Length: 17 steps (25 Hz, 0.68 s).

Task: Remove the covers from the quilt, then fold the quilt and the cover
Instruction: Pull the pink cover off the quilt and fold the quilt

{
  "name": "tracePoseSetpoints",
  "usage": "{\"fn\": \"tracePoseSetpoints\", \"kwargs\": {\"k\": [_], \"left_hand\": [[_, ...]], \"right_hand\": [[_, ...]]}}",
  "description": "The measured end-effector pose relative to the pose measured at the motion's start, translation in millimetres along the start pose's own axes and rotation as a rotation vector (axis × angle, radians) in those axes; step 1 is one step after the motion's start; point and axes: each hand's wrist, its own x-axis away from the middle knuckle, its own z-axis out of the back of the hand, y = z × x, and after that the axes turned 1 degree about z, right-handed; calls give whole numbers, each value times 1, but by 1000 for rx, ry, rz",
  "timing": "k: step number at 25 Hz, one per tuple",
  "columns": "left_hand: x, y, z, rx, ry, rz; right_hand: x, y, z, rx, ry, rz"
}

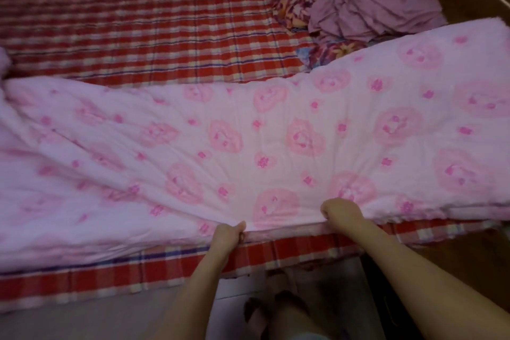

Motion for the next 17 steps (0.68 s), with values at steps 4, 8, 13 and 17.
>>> {"fn": "tracePoseSetpoints", "kwargs": {"k": [4,8,13,17], "left_hand": [[-40,-9,-6,85,-75,58],[-14,17,46,323,-403,160],[-60,25,202,591,-161,195],[-107,55,279,795,256,84]], "right_hand": [[-29,-50,48,66,-100,88],[-72,-163,112,-405,221,373],[-107,-279,116,-187,124,592],[-119,-298,109,-96,220,628]]}}
